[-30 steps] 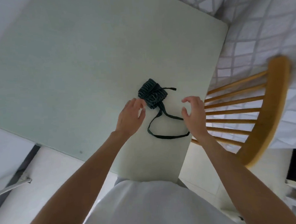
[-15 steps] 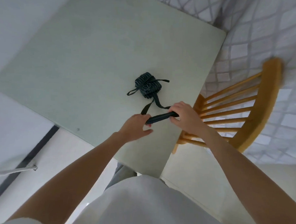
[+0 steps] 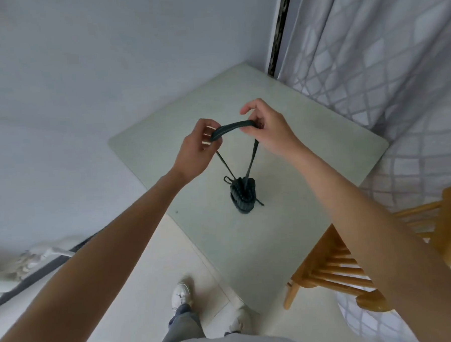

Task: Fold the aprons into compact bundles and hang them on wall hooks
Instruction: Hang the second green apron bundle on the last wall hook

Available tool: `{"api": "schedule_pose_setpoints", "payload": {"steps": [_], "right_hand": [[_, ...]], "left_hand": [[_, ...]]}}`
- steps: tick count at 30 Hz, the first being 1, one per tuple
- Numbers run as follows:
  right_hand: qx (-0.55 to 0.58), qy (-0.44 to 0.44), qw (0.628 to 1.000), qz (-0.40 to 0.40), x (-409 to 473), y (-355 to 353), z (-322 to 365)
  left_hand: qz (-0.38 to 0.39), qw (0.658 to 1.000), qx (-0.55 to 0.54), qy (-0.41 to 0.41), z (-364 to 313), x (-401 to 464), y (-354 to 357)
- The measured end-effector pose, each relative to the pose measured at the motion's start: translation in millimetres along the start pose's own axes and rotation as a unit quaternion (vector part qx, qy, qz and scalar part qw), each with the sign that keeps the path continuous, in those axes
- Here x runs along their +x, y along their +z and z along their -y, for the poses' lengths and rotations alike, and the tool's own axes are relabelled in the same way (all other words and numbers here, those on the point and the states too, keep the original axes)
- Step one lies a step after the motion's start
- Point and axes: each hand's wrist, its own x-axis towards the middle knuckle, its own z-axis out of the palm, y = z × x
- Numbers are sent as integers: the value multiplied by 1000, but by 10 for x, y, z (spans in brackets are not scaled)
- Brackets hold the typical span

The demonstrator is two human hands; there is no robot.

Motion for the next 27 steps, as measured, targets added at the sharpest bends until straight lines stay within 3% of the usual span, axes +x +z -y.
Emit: {"api": "schedule_pose_setpoints", "payload": {"steps": [7, 9, 15, 21, 27], "right_hand": [[82, -53, 995, -4, 587, 695, 1070], [71, -83, 994, 6, 696, 819, 1289], [-3, -211, 975, -72, 1322, 1352, 2120], [91, -192, 971, -112, 2047, 1596, 2800], [137, -212, 958, -138, 2830, 1412, 3147]], "left_hand": [[-16, 997, -77, 22, -503, -16, -1349], [29, 995, -95, 16, -550, -47, -1625], [23, 996, -65, 60, -614, 66, -2904], [-10, 996, -35, 80, -727, 646, -3818], [-29, 992, 5, 126, -906, 1433, -4166]]}}
